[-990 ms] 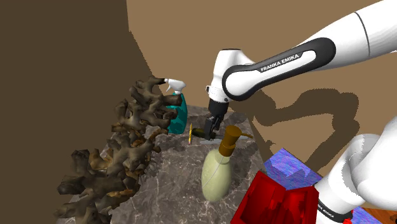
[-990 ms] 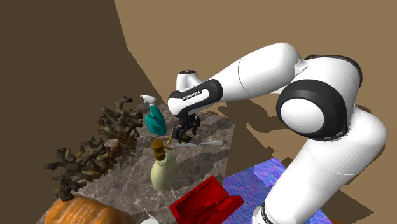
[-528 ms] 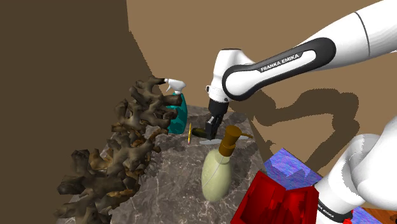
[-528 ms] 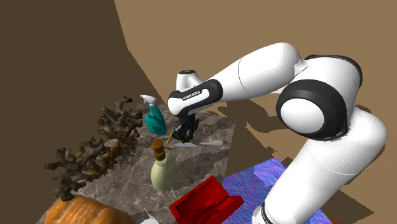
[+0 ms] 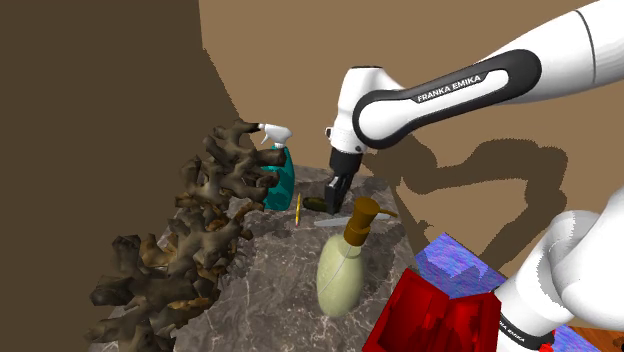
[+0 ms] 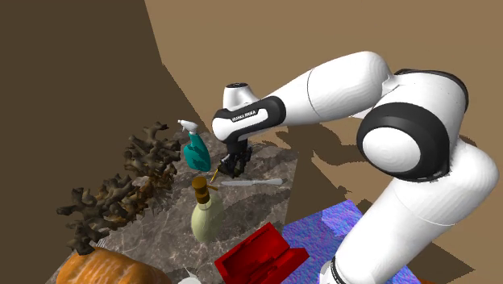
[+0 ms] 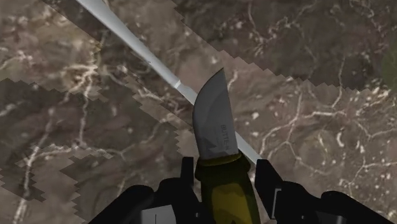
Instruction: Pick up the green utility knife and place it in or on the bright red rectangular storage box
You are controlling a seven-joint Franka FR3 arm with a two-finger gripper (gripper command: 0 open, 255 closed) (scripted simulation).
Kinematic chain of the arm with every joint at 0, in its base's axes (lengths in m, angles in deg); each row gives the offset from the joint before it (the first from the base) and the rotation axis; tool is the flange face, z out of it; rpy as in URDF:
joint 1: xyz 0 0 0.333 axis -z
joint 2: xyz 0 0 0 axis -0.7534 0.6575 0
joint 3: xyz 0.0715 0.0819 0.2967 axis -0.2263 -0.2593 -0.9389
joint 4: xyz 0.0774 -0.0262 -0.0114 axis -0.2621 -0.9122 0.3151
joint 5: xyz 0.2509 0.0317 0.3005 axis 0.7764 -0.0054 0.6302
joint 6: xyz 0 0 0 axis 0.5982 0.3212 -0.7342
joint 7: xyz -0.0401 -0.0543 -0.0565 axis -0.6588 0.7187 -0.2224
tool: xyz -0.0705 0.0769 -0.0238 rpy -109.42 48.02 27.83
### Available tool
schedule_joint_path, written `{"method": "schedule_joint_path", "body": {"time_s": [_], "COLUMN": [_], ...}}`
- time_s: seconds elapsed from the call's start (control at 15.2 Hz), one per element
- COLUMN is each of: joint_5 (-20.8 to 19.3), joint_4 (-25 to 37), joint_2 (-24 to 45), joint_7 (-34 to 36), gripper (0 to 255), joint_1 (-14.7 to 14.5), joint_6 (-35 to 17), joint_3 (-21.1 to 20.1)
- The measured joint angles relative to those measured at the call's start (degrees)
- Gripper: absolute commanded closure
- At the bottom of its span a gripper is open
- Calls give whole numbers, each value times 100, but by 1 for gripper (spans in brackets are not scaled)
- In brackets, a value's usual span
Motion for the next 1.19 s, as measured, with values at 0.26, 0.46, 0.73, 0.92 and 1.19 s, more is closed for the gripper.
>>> {"method": "schedule_joint_path", "body": {"time_s": [0.26,0.46,0.73,0.92,1.19], "joint_5": [-13,-24,-37,-48,-58], "joint_4": [145,266,435,613,799], "joint_2": [-165,-265,-422,-490,-600], "joint_7": [53,79,106,148,183], "gripper": [255,255,255,255,255], "joint_1": [0,6,18,18,24], "joint_6": [305,525,851,1093,1387], "joint_3": [0,8,24,26,35]}}
